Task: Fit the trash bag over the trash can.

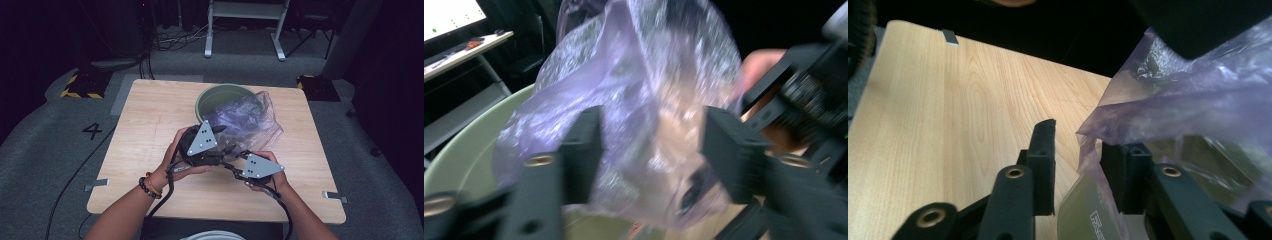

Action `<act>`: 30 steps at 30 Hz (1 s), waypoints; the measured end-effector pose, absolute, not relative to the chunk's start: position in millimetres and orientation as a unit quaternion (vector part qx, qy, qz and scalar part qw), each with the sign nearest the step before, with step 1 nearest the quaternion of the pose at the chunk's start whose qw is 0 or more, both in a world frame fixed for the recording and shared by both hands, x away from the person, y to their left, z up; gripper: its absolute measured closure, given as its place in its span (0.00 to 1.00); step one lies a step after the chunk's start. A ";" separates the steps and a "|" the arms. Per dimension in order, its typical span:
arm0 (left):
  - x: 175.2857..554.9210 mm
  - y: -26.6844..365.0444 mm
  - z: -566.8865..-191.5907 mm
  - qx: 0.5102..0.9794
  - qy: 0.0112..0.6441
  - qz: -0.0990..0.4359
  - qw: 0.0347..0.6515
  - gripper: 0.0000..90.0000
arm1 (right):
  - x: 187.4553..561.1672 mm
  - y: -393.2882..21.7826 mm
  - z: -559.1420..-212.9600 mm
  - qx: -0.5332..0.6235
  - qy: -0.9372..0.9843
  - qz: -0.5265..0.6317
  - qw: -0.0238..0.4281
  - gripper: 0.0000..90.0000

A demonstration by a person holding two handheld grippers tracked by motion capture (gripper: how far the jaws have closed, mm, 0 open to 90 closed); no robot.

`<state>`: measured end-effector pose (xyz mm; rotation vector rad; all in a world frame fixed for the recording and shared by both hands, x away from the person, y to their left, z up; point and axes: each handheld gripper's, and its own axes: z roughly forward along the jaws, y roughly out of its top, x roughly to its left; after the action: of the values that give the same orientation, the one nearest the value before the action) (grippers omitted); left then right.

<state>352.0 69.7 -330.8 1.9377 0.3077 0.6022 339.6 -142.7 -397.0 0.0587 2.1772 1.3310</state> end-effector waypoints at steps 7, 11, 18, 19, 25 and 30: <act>357.3 85.4 -335.7 0.802 0.110 0.271 0.521 0.98 | 333.8 -163.5 -395.9 0.047 0.803 0.518 0.291 0.57; 361.1 95.7 -339.9 0.801 0.113 0.269 0.523 1.00 | 331.3 -181.1 -391.0 0.067 0.792 0.534 0.287 0.50; 359.3 108.8 -339.0 0.795 0.116 0.265 0.534 1.00 | 327.5 -220.7 -381.0 0.102 0.769 0.561 0.289 0.49; 358.6 109.1 -339.1 0.793 0.117 0.264 0.537 0.99 | 327.6 -226.5 -379.2 0.111 0.765 0.564 0.292 0.49; 348.4 106.5 -336.5 0.776 0.114 0.255 0.566 0.45 | 336.8 -267.6 -365.9 0.197 0.730 0.577 0.308 0.39; 341.0 92.1 -332.5 0.779 0.102 0.235 0.572 0.24 | 362.0 -280.2 -366.7 0.256 0.729 0.567 0.285 0.32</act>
<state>341.0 92.1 -332.5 1.8279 0.2387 0.5509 362.0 -280.2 -366.7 0.6851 1.9502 1.5169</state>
